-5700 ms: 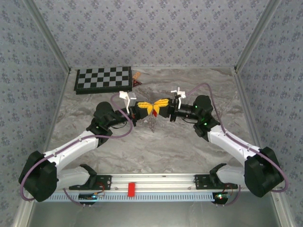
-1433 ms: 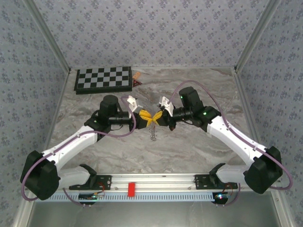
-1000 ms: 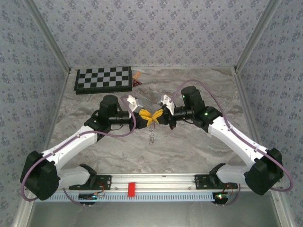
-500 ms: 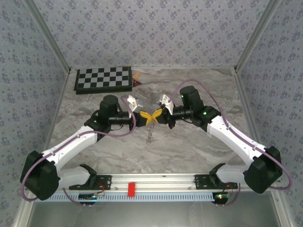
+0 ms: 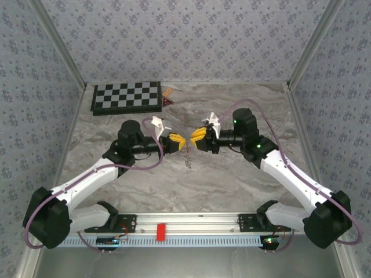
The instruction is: Put the keys on the keyring
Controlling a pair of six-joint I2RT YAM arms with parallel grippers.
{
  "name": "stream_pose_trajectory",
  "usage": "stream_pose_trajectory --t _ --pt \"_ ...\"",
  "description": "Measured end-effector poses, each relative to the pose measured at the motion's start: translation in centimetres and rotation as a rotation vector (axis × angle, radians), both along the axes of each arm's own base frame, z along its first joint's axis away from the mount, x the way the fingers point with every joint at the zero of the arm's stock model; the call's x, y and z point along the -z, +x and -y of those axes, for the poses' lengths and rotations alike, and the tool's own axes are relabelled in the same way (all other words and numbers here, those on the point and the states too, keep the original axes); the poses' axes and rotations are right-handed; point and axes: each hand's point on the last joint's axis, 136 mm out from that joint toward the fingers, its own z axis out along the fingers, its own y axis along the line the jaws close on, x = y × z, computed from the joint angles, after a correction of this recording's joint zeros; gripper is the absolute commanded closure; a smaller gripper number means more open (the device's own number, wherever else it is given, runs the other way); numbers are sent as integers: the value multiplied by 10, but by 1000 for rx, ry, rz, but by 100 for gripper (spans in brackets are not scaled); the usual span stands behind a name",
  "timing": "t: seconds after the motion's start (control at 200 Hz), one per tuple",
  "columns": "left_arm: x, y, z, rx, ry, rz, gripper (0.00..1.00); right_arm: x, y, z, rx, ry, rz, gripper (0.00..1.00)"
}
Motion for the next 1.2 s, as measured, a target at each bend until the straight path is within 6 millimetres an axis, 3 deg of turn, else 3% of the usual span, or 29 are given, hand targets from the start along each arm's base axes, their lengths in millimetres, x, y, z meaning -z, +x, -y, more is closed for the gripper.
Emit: stream_pose_trajectory --t 0.36,0.63,0.815,1.199 --pt "-20 2 -1 -23 -94 23 100 -5 2 -2 -17 114 -74 73" --pt "-24 0 -1 -21 -105 36 100 -6 6 -5 -35 143 -106 82" --pt "-24 3 -1 -35 -106 37 100 -8 4 -6 -51 149 -107 100" --pt "-26 3 -1 -41 -117 19 100 -2 2 -7 -67 138 -124 100"
